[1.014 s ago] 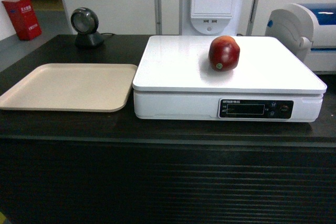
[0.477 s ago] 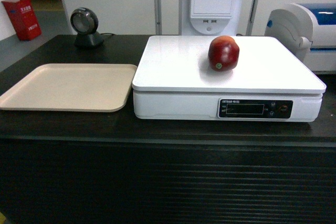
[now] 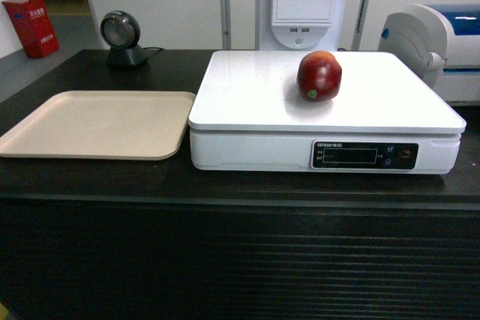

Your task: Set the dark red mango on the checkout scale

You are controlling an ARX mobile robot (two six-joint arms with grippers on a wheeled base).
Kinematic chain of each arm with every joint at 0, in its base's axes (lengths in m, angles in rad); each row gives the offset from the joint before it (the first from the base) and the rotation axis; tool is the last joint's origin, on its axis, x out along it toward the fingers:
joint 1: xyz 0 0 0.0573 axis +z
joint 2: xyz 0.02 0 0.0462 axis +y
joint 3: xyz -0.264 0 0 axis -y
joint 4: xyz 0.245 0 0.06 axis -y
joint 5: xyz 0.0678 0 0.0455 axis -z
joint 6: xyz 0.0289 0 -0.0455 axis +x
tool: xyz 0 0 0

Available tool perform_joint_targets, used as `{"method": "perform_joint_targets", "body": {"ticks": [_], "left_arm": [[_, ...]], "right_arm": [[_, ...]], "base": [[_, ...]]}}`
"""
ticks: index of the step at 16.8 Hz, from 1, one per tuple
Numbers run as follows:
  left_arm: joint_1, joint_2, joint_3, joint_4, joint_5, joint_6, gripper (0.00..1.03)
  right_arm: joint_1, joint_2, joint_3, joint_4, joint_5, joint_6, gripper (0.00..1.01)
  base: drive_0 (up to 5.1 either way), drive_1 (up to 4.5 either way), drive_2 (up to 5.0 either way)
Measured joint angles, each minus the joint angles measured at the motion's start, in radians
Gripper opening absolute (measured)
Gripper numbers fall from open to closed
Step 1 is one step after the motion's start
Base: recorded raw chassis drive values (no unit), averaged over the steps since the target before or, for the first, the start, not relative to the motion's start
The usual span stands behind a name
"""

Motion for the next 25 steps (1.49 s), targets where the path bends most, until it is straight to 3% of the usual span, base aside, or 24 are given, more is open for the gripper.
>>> {"method": "perform_joint_targets", "body": {"ticks": [6,14,15,16,25], "left_arm": [[0.000,-0.188,0.000,-0.180,0.000,0.000,0.02],[0.000,-0.338,0.000,-0.333,0.000,0.000,0.02],[0.000,-0.423,0.000,-0.462,0.000,0.000,0.02],[0.000,-0.495,0.000,-0.509,0.000,0.000,0.02],[0.000,-0.497,0.000,-0.504,0.000,0.000,0.02]], "right_arm": [[0.000,0.000,0.000,0.000,0.000,0.000,0.98],[0.000,0.000,0.000,0.000,0.000,0.000,0.98],[0.000,0.000,0.000,0.000,0.000,0.000,0.98],[0.000,0.000,0.000,0.000,0.000,0.000,0.98],[0.000,0.000,0.000,0.000,0.000,0.000,0.98]], "base": [[0.0,0.00,0.0],[0.0,0.00,0.0],[0.0,0.00,0.0],[0.0,0.00,0.0],[0.0,0.00,0.0]]}}
